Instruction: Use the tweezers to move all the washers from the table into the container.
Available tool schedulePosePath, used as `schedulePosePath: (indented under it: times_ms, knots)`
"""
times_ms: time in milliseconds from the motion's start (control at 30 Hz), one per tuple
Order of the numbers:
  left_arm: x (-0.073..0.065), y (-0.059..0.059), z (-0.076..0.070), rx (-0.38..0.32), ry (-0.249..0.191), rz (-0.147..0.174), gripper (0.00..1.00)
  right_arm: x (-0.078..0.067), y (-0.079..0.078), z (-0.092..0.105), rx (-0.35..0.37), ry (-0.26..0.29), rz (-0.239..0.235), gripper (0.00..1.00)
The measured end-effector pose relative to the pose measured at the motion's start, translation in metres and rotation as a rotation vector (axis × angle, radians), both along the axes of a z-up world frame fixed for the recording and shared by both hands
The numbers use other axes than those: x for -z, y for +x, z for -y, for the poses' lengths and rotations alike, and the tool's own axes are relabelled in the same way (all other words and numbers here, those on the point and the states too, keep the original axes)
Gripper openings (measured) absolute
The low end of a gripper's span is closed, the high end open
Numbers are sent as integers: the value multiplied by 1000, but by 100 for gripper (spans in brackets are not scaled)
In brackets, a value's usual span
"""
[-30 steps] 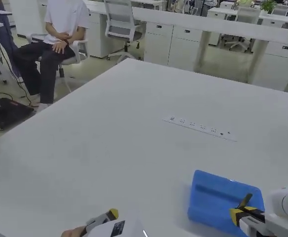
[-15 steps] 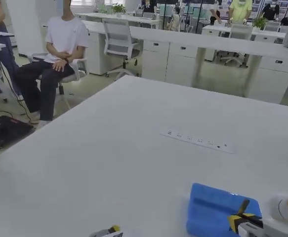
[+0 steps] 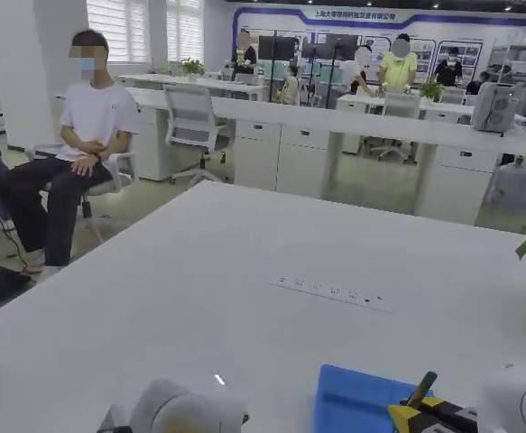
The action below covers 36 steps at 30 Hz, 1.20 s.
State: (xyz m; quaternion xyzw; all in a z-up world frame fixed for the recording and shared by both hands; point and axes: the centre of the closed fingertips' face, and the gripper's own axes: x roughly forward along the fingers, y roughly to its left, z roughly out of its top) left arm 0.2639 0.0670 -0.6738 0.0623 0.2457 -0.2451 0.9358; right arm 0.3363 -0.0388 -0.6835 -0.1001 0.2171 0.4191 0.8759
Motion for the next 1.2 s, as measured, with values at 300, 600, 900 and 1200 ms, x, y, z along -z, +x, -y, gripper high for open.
schedulePosePath:
  times_ms: [300, 600, 900, 1200]
  knots:
    - [-47, 5, 53, 237, -35, 82, 25, -12, -49, -20, -172, -106, 34, 5]
    - [-64, 5, 80, 434, 34, 133, 14, -29, -61, -38, -294, -175, 121, 5]
    - [-61, 0, 90, 539, 100, 122, 9, -21, -67, -37, -323, -262, 156, 5]
    - [-45, -7, 99, 623, 94, 51, 0, 3, -68, -30, -350, -378, 176, 5]
